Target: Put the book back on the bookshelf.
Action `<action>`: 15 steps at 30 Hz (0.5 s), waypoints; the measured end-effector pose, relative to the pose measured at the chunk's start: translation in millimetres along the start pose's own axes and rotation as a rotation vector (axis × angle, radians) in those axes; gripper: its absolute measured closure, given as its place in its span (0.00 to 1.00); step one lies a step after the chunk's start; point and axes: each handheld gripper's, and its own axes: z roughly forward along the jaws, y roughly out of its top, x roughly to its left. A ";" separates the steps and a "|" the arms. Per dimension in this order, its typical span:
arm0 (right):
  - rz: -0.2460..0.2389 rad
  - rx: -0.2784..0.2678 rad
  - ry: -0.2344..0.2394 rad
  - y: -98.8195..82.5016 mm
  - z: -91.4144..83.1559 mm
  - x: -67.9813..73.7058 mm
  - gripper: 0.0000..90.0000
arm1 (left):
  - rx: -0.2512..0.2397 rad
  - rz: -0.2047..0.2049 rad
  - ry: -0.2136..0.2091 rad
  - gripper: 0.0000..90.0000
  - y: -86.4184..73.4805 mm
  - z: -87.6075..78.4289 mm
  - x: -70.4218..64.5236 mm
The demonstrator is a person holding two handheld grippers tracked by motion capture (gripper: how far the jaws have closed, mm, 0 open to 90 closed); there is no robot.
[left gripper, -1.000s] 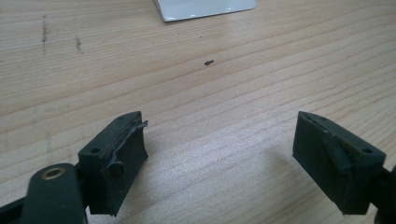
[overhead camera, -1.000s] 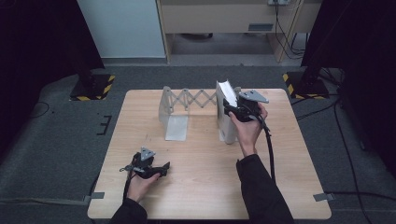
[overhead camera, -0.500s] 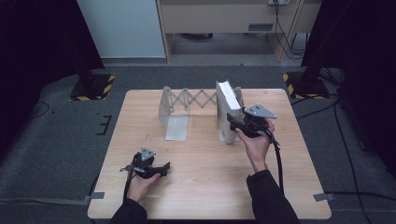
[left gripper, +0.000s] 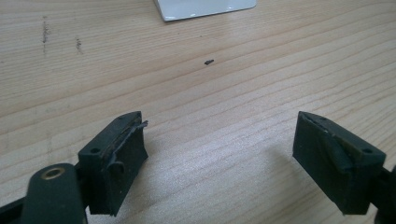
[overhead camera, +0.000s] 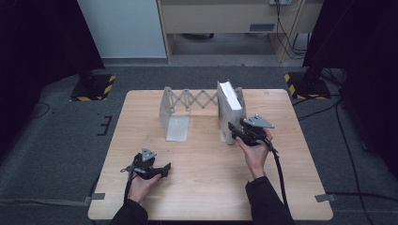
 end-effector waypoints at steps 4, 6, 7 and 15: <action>0.008 0.001 -0.005 -0.1 1.4 0.8 0.57 | 0.000 0.002 0.000 0.18 0.1 0.0 0.3; 0.021 0.000 -0.006 0.3 1.5 1.0 0.57 | 0.000 0.002 0.001 0.18 0.3 0.2 0.2; 0.023 0.004 -0.010 0.9 1.4 1.2 0.58 | 0.000 0.003 0.002 0.18 0.3 0.3 0.0; 0.058 0.020 -0.033 6.8 5.8 12.8 0.57 | 0.001 0.004 0.003 0.18 0.6 0.5 -0.3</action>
